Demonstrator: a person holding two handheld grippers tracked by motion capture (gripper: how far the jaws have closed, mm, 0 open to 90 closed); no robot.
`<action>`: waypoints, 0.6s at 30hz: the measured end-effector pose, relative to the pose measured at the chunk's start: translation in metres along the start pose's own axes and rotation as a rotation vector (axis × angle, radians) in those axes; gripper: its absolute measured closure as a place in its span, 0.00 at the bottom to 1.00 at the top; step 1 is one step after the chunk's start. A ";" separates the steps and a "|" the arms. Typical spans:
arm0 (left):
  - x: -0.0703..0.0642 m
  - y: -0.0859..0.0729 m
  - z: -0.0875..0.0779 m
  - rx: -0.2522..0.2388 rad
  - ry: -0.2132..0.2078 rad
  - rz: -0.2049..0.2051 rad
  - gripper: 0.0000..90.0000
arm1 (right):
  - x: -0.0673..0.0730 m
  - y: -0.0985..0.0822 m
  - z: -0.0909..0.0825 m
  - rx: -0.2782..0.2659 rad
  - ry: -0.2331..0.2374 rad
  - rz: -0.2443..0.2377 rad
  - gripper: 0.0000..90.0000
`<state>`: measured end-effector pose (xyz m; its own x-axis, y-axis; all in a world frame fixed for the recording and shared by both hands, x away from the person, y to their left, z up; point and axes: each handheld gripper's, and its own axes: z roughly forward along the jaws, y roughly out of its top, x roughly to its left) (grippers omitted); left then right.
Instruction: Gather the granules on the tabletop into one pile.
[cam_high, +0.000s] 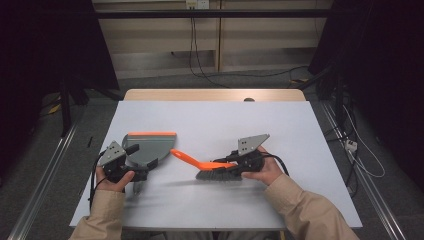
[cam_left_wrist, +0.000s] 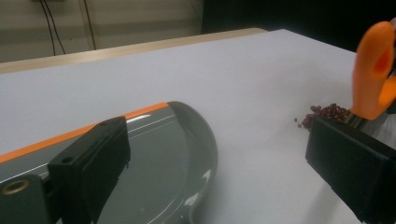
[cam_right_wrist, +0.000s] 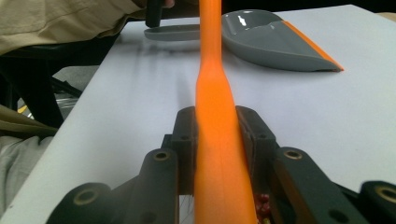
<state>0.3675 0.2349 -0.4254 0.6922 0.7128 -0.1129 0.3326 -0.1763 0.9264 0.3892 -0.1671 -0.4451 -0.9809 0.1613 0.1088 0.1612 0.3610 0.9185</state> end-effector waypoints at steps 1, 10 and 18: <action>0.000 0.000 0.000 0.000 0.001 0.000 0.07 | -0.002 0.001 0.001 -0.001 0.000 -0.001 0.79; 0.000 0.000 0.000 -0.002 0.000 0.000 0.07 | -0.005 0.005 0.005 -0.031 -0.004 0.014 0.79; -0.001 0.000 0.000 -0.001 -0.003 0.000 0.07 | -0.002 0.017 -0.016 -0.099 -0.149 0.055 0.79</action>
<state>0.3670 0.2339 -0.4254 0.6940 0.7110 -0.1134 0.3314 -0.1756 0.9270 0.3925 -0.1754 -0.4233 -0.9426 0.3156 0.1093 0.1958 0.2571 0.9463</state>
